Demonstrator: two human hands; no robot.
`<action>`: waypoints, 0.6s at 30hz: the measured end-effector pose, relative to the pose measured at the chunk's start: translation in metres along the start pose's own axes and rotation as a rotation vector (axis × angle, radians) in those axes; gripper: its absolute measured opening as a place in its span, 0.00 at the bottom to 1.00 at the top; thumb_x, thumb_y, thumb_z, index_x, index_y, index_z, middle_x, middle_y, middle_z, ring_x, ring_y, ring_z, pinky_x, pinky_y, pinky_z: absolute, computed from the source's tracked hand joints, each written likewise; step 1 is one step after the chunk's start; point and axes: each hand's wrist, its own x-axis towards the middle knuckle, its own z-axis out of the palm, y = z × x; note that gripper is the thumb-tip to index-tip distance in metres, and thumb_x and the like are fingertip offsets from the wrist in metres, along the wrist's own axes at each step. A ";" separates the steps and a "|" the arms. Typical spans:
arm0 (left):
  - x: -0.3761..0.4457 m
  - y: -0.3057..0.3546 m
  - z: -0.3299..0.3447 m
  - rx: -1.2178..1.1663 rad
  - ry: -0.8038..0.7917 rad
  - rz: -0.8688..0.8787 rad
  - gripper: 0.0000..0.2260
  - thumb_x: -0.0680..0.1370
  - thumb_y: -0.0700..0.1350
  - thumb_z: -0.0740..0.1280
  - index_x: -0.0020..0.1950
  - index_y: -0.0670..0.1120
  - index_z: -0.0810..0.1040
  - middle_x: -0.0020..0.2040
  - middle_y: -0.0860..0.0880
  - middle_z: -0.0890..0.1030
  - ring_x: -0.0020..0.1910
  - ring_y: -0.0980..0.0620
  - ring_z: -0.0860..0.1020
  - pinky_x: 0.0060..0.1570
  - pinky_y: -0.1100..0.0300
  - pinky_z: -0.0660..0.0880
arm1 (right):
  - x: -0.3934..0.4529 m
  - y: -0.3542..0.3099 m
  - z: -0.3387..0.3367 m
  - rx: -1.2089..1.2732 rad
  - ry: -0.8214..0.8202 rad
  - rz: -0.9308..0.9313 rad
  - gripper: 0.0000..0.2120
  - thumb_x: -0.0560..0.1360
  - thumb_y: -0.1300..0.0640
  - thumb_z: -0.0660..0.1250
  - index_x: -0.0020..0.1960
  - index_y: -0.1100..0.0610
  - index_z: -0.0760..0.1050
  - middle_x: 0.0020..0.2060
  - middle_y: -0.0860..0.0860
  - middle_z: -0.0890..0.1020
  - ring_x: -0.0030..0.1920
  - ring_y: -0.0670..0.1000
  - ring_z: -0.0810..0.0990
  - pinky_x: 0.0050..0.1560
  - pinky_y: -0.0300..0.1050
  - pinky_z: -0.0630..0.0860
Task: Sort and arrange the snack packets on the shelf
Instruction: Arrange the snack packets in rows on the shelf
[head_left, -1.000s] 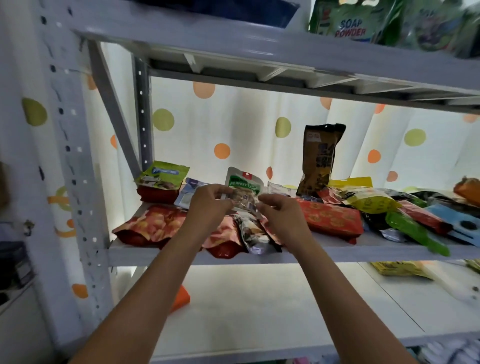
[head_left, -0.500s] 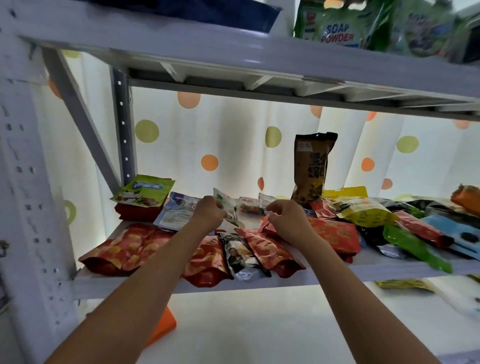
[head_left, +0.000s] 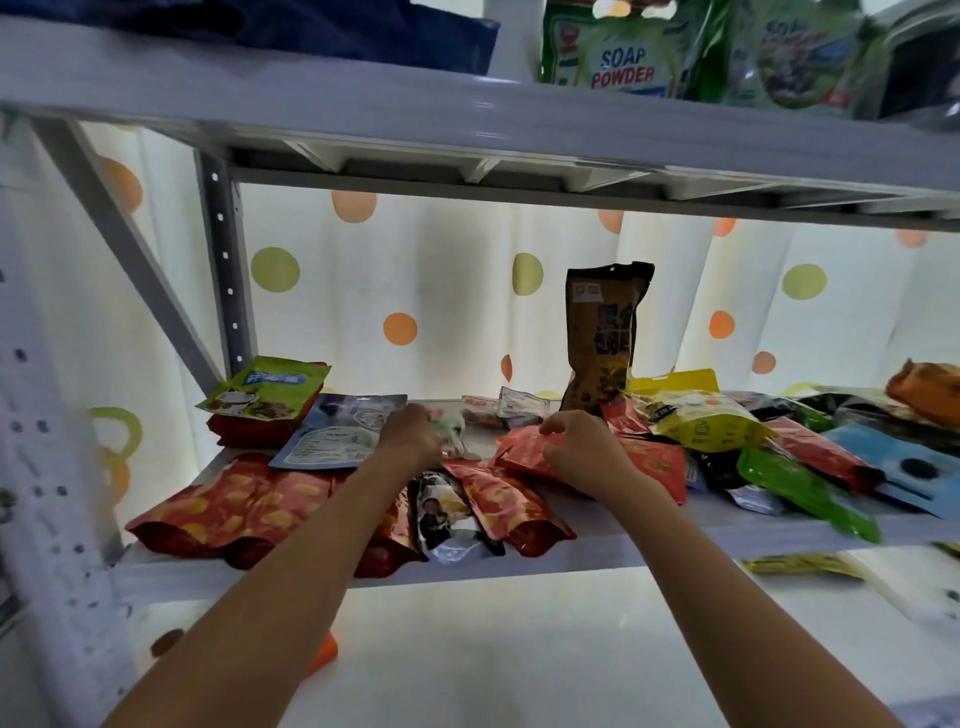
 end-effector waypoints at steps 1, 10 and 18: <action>-0.002 0.002 0.000 0.005 0.010 0.020 0.14 0.76 0.41 0.69 0.60 0.37 0.77 0.59 0.39 0.79 0.59 0.41 0.76 0.57 0.54 0.72 | 0.000 0.003 0.000 -0.020 -0.002 -0.005 0.18 0.69 0.58 0.64 0.58 0.54 0.81 0.57 0.53 0.83 0.52 0.52 0.80 0.54 0.47 0.79; -0.036 0.045 0.003 -0.049 -0.003 0.314 0.11 0.75 0.40 0.68 0.55 0.39 0.81 0.58 0.43 0.79 0.58 0.44 0.77 0.54 0.57 0.73 | -0.019 0.031 -0.012 -0.356 -0.156 0.025 0.21 0.67 0.41 0.64 0.53 0.54 0.74 0.50 0.55 0.79 0.51 0.56 0.77 0.55 0.51 0.74; -0.066 0.057 0.015 -0.082 -0.023 0.430 0.06 0.76 0.42 0.67 0.51 0.46 0.82 0.60 0.47 0.80 0.59 0.49 0.76 0.57 0.59 0.70 | -0.032 0.045 -0.004 -0.518 -0.067 -0.009 0.18 0.75 0.52 0.63 0.64 0.53 0.71 0.58 0.55 0.79 0.57 0.57 0.79 0.52 0.48 0.74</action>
